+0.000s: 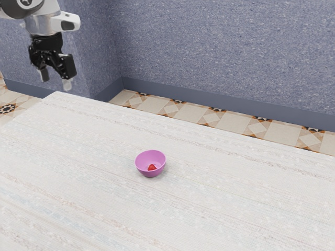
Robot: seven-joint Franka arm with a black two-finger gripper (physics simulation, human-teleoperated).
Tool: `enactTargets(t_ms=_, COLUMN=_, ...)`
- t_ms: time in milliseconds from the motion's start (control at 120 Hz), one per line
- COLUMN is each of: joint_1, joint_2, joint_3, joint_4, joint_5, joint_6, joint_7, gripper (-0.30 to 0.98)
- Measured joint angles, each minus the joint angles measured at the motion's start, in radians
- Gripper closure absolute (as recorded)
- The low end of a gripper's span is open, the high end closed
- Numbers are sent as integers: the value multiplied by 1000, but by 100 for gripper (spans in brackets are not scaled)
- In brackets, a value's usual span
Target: Take strawberry from the bowl
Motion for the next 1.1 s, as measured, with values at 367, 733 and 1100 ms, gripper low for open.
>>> enactTargets(t_ms=367, joint_1=-44, joint_2=-59, joint_3=-22, joint_4=-283, joint_5=-14, joint_6=116, joint_7=-28, gripper=0)
enactTargets(t_ms=733, joint_1=-89, joint_2=111, joint_3=-102, joint_4=-451, joint_5=52, joint_6=515, joint_7=-35, gripper=0)
enactTargets(t_ms=1100, joint_1=-107, joint_2=374, joint_3=-105, joint_4=-266, joint_5=77, joint_6=624, joint_7=158, gripper=0)
